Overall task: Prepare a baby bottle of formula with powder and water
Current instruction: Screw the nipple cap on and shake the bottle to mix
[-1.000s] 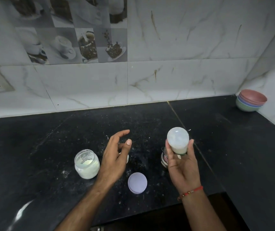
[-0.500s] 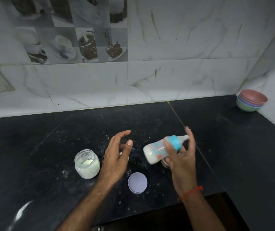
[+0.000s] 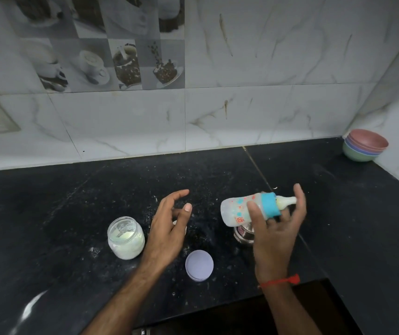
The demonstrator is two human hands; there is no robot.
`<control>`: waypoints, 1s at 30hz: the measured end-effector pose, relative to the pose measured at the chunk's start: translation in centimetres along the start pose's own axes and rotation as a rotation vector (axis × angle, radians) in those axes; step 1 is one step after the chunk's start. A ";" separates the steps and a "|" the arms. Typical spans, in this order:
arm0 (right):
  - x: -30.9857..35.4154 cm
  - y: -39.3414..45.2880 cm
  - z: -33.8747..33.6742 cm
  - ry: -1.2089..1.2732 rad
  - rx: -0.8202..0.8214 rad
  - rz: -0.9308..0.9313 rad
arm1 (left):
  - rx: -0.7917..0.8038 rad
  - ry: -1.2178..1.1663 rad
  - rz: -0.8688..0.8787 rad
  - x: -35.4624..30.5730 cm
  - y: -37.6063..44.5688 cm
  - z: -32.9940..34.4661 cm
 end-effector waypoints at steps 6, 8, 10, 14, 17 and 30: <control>-0.1 -1.8 3.1 -0.687 0.527 -0.381 | -0.008 0.022 -0.003 0.2 0.1 0.3; 0.2 -1.8 3.1 -0.699 0.517 -0.362 | -0.006 0.024 0.007 0.3 0.1 0.4; 2.1 -1.6 2.7 -0.581 0.393 -0.501 | -0.012 0.027 0.008 0.4 0.1 0.2; 3.5 -1.3 3.0 -0.481 0.296 -0.653 | -0.012 0.024 -0.003 0.8 0.3 0.4; 0.5 -1.3 4.1 -0.730 0.542 -0.371 | 0.007 0.033 0.002 0.6 0.2 0.9; 0.5 -1.5 3.0 -0.715 0.525 -0.317 | 0.028 0.064 0.044 0.2 -0.5 1.0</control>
Point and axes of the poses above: each hand's wrist, its own y-axis towards the middle knuckle, its own z-axis out of the palm, x = y × z, the point moved 6 cm from there along y, towards the middle knuckle, and after that the axes turned 1 degree about -z, right-handed, at the moved point
